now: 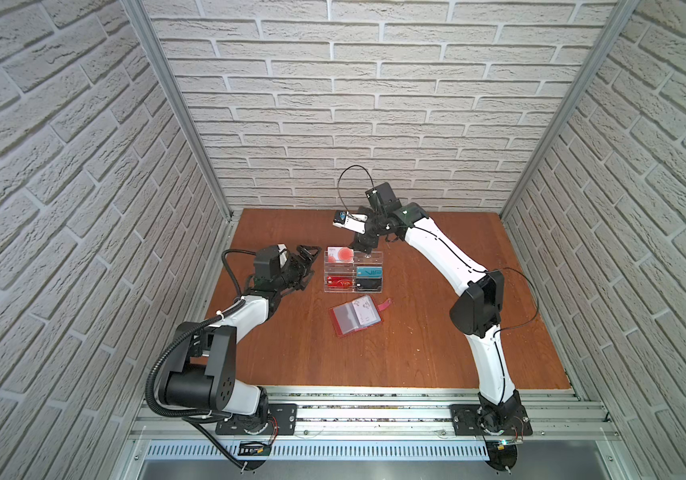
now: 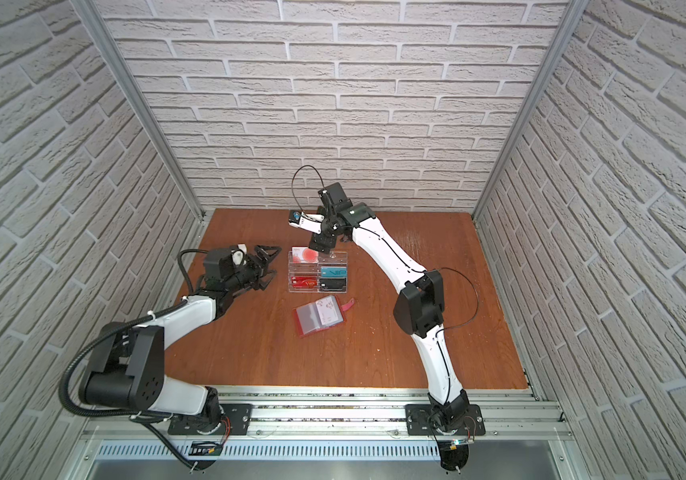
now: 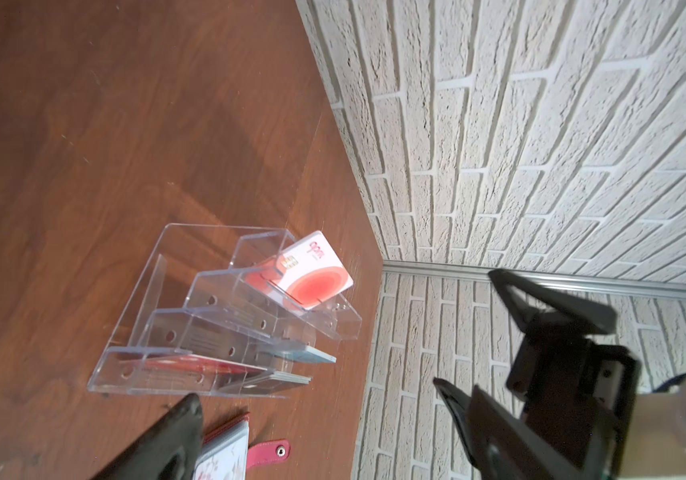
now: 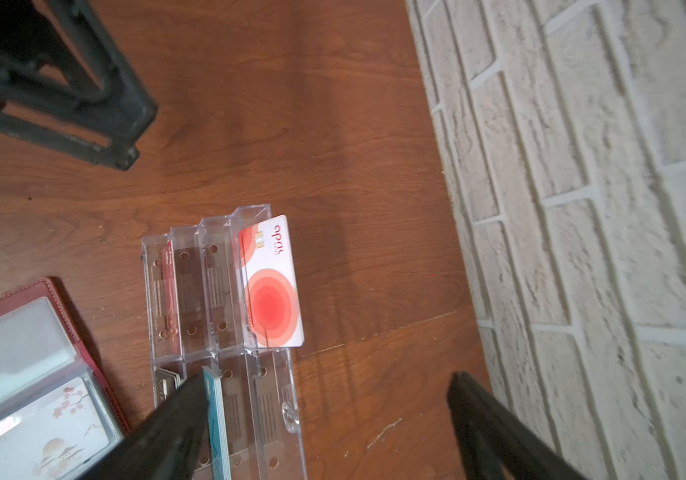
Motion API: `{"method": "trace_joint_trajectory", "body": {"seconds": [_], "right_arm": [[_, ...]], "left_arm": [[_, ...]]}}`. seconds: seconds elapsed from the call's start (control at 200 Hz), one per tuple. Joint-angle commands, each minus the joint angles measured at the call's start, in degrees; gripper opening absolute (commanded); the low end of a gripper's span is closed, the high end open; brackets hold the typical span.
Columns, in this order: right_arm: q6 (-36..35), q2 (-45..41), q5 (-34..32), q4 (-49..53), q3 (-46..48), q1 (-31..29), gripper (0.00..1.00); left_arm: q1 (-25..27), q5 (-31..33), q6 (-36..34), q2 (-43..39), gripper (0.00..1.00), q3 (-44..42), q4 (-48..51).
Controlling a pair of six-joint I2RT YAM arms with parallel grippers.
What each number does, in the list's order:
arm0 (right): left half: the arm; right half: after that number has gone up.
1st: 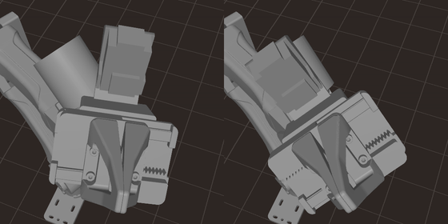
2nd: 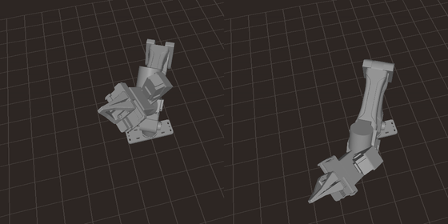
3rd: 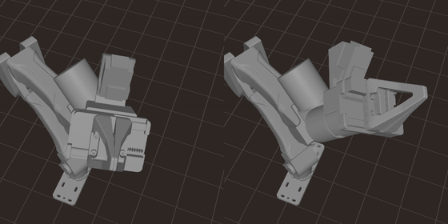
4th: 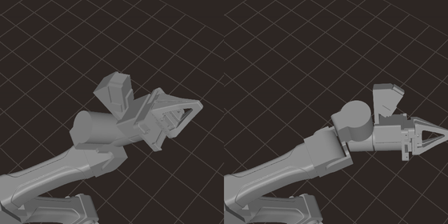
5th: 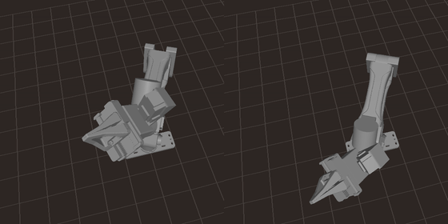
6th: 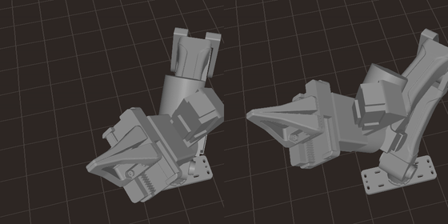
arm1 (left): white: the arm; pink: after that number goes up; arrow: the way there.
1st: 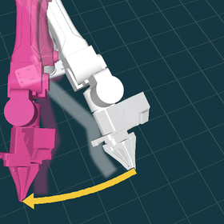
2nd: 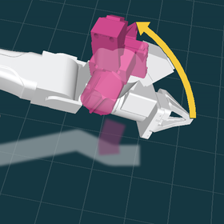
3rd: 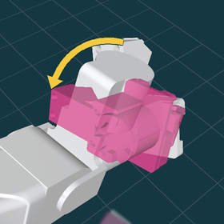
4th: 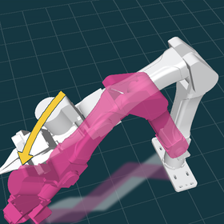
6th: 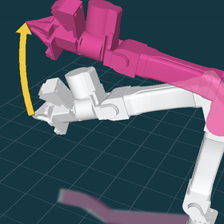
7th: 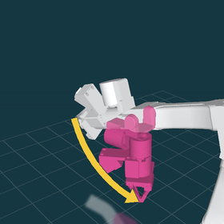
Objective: Take the credit cards out of the card holder
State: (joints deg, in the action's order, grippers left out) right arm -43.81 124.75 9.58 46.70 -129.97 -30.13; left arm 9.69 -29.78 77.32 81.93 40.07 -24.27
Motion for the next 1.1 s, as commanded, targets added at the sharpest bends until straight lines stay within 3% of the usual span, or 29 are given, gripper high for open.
{"method": "trace_joint_trajectory", "body": {"seconds": [0.0, 0.24, 0.4, 0.67, 0.9, 1.095], "right_arm": [[6.7, -8.0, -5.7, -6.4, 4.8, -0.3, 0.99], [19.6, -24.2, -27.8, -23.4, 23.0, -0.4, 0.99], [33.4, -36.4, -41.2, -31.8, 39.0, 0.2, 0.99], [52.1, -47.2, -25.8, -16.2, 52.5, 3.6, 1.00], [66.0, -47.3, -10.0, -18.6, 66.2, 3.2, 0.99], [72.8, -44.1, -7.9, -25.1, 72.9, -1.5, 0.99]], "left_arm": [[3.4, 2.8, -4.8, -2.2, 0.98, 2.8, 5.9], [13.4, 10.8, -10.3, -4.7, 0.98, 7.9, 17.9], [20.5, 17.3, -13.5, -3.2, 0.98, 11.7, 25.2], [24.9, 16.5, -8.6, -0.1, 0.98, 5.4, 15.9], [25.0, 16.3, -7.8, -0.5, 0.98, 1.4, 13.9], [24.3, 15.8, -4.0, -1.4, 0.98, -4.7, 7.4]]}}
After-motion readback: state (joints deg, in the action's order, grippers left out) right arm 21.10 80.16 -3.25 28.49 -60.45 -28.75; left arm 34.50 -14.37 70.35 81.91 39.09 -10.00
